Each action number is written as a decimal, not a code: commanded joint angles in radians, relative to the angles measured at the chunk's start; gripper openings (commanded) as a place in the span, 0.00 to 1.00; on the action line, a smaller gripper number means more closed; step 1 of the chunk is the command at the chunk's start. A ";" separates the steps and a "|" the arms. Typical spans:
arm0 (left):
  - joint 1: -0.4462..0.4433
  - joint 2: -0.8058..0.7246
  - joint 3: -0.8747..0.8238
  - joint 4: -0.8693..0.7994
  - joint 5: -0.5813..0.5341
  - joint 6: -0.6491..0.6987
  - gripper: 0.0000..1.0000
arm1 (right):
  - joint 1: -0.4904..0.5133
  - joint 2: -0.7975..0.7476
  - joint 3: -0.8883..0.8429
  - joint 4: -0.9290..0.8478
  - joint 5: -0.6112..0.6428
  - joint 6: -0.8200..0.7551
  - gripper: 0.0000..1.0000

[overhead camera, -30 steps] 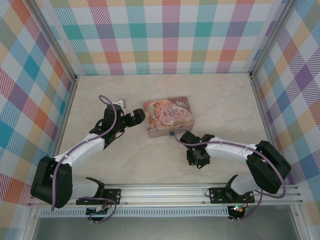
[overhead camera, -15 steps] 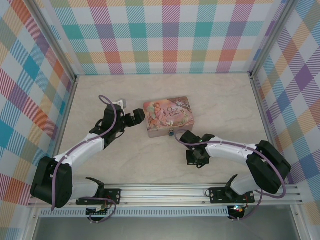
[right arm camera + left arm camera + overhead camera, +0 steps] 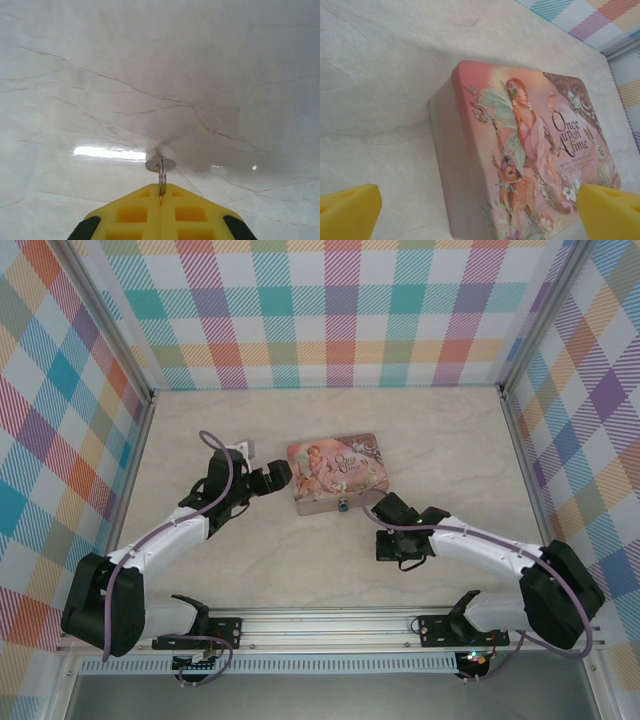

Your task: Unlock the padlock with the key

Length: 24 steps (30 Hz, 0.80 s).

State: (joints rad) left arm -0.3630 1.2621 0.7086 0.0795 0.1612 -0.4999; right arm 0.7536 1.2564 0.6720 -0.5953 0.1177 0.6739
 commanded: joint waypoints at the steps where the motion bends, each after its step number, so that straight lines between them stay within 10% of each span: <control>1: 0.004 -0.039 0.018 0.013 0.095 -0.026 0.98 | -0.016 -0.062 -0.017 0.058 -0.033 -0.050 0.00; 9: -0.060 -0.044 0.034 0.062 0.190 -0.230 0.90 | -0.025 -0.189 -0.018 0.254 -0.075 -0.137 0.00; 24: -0.143 0.074 0.046 0.322 0.170 -1.032 0.76 | -0.027 -0.109 0.065 0.726 -0.200 -0.334 0.01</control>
State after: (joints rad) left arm -0.4858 1.3186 0.7559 0.2779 0.3431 -1.2888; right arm 0.7322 1.1221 0.7010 -0.0498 -0.0261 0.3954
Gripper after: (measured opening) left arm 0.769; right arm 0.049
